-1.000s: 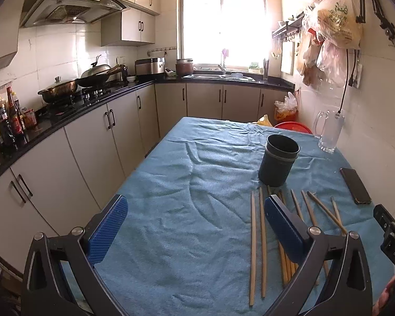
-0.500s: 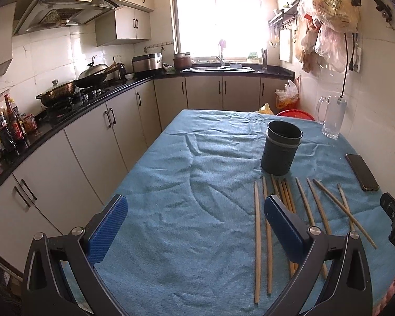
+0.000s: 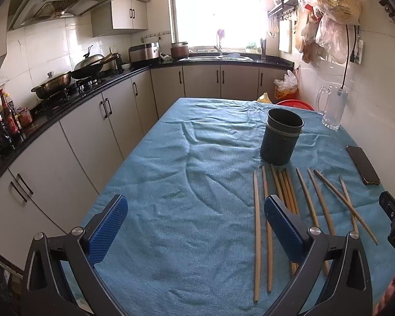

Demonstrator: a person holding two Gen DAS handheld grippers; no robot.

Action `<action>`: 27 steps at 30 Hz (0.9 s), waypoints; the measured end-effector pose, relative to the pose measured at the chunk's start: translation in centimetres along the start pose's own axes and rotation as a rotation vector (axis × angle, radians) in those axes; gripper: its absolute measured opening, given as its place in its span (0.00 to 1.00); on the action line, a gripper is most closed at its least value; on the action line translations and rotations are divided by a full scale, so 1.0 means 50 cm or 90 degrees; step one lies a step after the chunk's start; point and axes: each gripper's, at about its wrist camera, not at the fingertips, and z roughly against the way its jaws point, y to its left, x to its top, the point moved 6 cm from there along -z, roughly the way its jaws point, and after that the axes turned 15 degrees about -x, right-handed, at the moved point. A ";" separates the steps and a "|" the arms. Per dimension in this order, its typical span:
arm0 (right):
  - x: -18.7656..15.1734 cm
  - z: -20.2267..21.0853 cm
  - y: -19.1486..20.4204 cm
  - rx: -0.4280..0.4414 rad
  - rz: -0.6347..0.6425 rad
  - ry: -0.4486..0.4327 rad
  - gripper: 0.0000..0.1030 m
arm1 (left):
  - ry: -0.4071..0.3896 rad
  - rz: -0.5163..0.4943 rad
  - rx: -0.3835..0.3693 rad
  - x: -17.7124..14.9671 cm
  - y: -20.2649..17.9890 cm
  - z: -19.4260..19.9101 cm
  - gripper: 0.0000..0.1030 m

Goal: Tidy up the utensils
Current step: 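Move both grippers over the row of wooden chopsticks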

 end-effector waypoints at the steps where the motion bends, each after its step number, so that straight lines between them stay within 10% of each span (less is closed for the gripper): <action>1: -0.002 -0.001 0.000 0.000 -0.001 0.001 0.94 | 0.002 0.000 0.000 -0.001 0.000 -0.001 1.00; 21: 0.008 -0.051 -0.002 0.013 0.047 0.031 0.94 | 0.067 0.021 -0.030 0.027 0.069 -0.064 1.00; 27: 0.025 -0.131 0.017 0.086 0.087 0.122 0.94 | 0.127 0.013 -0.120 0.044 0.042 -0.138 0.84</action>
